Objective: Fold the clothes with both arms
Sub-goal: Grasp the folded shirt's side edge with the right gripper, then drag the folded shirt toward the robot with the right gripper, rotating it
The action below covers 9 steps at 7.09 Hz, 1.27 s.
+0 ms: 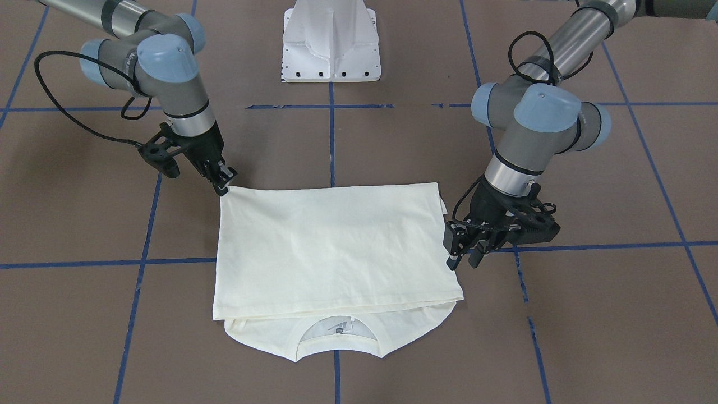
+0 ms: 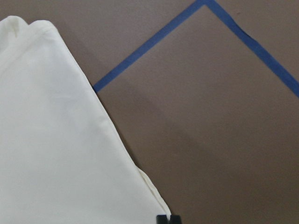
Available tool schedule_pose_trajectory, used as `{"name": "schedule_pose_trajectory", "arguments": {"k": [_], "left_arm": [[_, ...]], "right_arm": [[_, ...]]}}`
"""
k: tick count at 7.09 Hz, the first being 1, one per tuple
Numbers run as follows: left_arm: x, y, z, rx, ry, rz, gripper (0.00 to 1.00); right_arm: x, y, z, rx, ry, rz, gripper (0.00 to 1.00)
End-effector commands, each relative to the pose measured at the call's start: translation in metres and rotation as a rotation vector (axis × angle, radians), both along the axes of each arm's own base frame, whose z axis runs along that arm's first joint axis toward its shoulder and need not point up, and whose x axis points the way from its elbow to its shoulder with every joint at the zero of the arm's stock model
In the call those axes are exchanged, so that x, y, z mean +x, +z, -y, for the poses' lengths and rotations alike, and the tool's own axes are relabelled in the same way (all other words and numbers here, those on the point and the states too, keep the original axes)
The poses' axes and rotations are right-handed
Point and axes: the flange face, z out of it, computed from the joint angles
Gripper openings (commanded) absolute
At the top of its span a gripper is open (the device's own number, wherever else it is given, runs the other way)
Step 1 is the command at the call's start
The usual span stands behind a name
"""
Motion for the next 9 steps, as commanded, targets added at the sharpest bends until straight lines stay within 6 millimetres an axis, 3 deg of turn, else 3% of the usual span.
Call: {"name": "schedule_pose_trajectory", "arguments": {"k": [1,3,4,5,6,7,8,9], "left_arm": [[-0.016,-0.024,-0.024,0.049,0.018,-0.056,0.55],[-0.016,-0.029,-0.028,0.058,0.027,-0.067,0.55],[-0.014,-0.038,-0.040,0.010,0.082,-0.119,0.55],[-0.016,-0.055,-0.057,-0.040,0.161,-0.183,0.55],[-0.019,-0.051,-0.068,-0.136,0.166,-0.230,0.57],[-0.011,-0.049,-0.085,-0.189,0.174,-0.249,0.59],[0.025,-0.030,-0.116,-0.271,0.213,-0.212,0.62],[0.053,-0.025,-0.140,-0.360,0.226,-0.198,0.62]], "right_arm": [[0.056,-0.013,-0.110,-0.005,-0.163,0.068,0.00],[0.066,-0.034,-0.208,-0.066,-0.412,0.123,0.00],[0.048,-0.037,-0.265,-0.111,-0.526,0.125,0.13],[0.037,-0.035,-0.290,-0.088,-0.546,0.108,0.99],[0.032,-0.034,-0.295,-0.050,-0.525,0.099,1.00],[0.033,-0.034,-0.282,-0.031,-0.474,0.094,1.00],[0.042,-0.037,-0.253,-0.016,-0.394,0.102,1.00],[0.055,-0.041,-0.214,-0.008,-0.293,0.113,1.00]]}}
